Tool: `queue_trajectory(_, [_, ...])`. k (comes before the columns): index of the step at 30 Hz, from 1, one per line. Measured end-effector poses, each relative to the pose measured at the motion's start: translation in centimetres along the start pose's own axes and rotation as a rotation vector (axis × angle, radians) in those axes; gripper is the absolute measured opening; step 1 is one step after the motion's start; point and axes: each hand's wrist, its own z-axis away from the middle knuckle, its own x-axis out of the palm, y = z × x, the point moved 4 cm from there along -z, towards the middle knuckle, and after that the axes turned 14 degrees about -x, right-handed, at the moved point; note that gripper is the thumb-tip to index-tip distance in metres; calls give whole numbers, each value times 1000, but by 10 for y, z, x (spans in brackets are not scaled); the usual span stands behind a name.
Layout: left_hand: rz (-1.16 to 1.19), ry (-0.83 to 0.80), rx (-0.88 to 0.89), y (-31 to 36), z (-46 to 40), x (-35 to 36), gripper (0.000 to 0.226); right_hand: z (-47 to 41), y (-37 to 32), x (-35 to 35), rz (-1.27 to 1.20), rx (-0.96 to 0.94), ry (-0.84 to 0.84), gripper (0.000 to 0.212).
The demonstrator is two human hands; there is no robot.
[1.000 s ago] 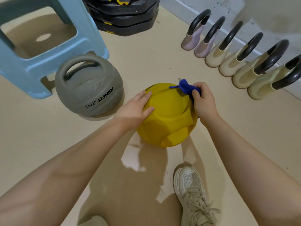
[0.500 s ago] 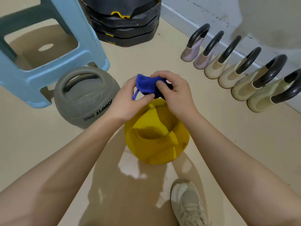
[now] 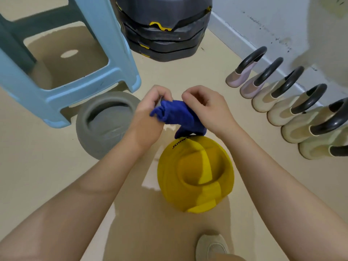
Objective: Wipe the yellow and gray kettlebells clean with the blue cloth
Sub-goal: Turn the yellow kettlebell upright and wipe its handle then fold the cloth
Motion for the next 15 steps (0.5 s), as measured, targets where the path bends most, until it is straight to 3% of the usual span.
queue_trajectory(2, [1,32,-95,25,-4,-7,27,0,-11,-8,-152,108,-222,24])
queue_trajectory(4, [-31,112,-240,54,-1,-15,28,5,-27,-21,-491,317,-354,30])
queue_trajectory(6, [-113,131,-353,87,11,-17,29,11,-50,-41,-678,448,-495,30])
queue_trajectory(8, [-155,98,-423,127,25,-19,33,16,-76,-57,-630,499,-719,30])
queue_trajectory(11, [-143,128,-506,178,42,-32,38,18,-114,-77,-323,497,-960,29])
queue_trajectory(15, [-183,200,-702,220,67,-52,20,11,-158,-107,-138,485,-839,13])
